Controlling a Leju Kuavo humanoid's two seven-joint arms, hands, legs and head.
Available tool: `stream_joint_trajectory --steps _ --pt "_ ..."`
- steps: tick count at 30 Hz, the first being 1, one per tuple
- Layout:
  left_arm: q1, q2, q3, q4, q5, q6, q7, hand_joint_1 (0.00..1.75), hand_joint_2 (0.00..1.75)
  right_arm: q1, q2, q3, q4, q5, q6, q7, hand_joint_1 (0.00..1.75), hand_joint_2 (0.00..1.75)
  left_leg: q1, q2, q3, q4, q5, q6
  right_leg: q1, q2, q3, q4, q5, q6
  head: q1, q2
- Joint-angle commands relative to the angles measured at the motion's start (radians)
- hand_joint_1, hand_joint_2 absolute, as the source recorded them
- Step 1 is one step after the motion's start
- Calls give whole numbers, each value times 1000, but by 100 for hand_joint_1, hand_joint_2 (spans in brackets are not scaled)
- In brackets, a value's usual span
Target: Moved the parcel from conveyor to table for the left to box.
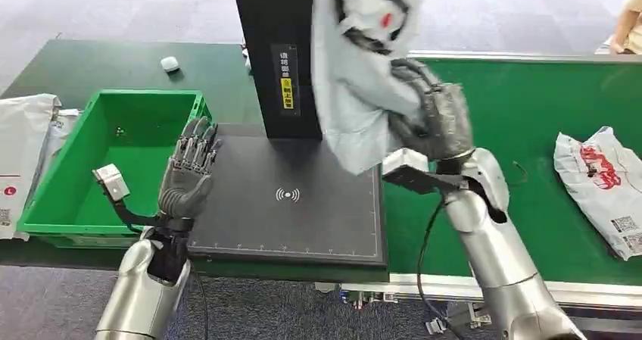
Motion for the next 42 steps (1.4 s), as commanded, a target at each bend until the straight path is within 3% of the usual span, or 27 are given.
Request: stream_joint_trajectory --steps 1,2,3,6,11,17,21,22,23,27,37,42 --pt "-44 45 11 87 5 -2 -8 0 175 -173 -21 435 255 -26 232 54 175 175 0 5 4 -1 -1 0 0 4 3 -1 0 -1 0 0" --pt "-37 49 17 80 5 -2 -9 0 175 -189 -31 469 285 -13 249 59 175 175 0 5 5 -2 -2 0 0 4 4 -2 0 -1 0 0" --pt "-25 51 28 68 3 -2 -8 0 175 -224 -31 525 368 -24 371 112 175 175 0 3 6 -2 -2 0 0 2 5 -2 -1 -1 1 0" --pt "-2 39 64 31 -10 10 18 0 175 -316 -7 658 584 -49 567 187 175 175 0 5 6 -2 -2 0 0 5 5 -2 0 -1 0 0" --pt "20 26 77 -19 -18 39 55 0 175 -371 -43 776 628 -50 686 281 175 175 0 0 3 0 -1 0 0 0 4 -1 0 -1 0 0" --pt "28 17 74 -48 -22 63 77 0 175 -360 -84 806 603 -50 659 341 175 175 0 -4 2 0 0 0 0 -5 4 -2 -1 0 1 0" --pt "48 20 67 -75 -22 64 83 0 175 -348 -86 768 560 -71 537 319 175 175 0 -3 5 0 0 1 1 -4 7 -4 0 0 0 0" --pt "61 25 64 -91 -23 55 79 0 175 -319 -89 709 519 -95 404 276 0 175 0 -3 4 1 0 1 0 -3 6 -3 0 0 0 0" --pt "69 25 64 -98 -26 51 73 0 175 -296 -82 666 500 -109 332 237 0 175 0 -2 3 1 0 1 0 -3 5 -2 0 0 0 0" --pt "64 29 57 -84 -36 48 51 0 175 -262 -67 577 440 -126 217 168 0 175 0 -2 4 1 0 0 0 -2 5 -2 1 1 0 0" --pt "40 37 48 -44 -34 36 31 0 175 -212 -59 461 368 -200 138 69 0 175 0 -1 5 0 -1 0 1 -2 6 -3 0 0 0 0" --pt "26 39 34 -25 -47 45 21 0 175 -148 -22 336 299 -342 71 -26 0 175 0 -1 4 0 -1 0 1 -1 6 -3 1 0 0 0"
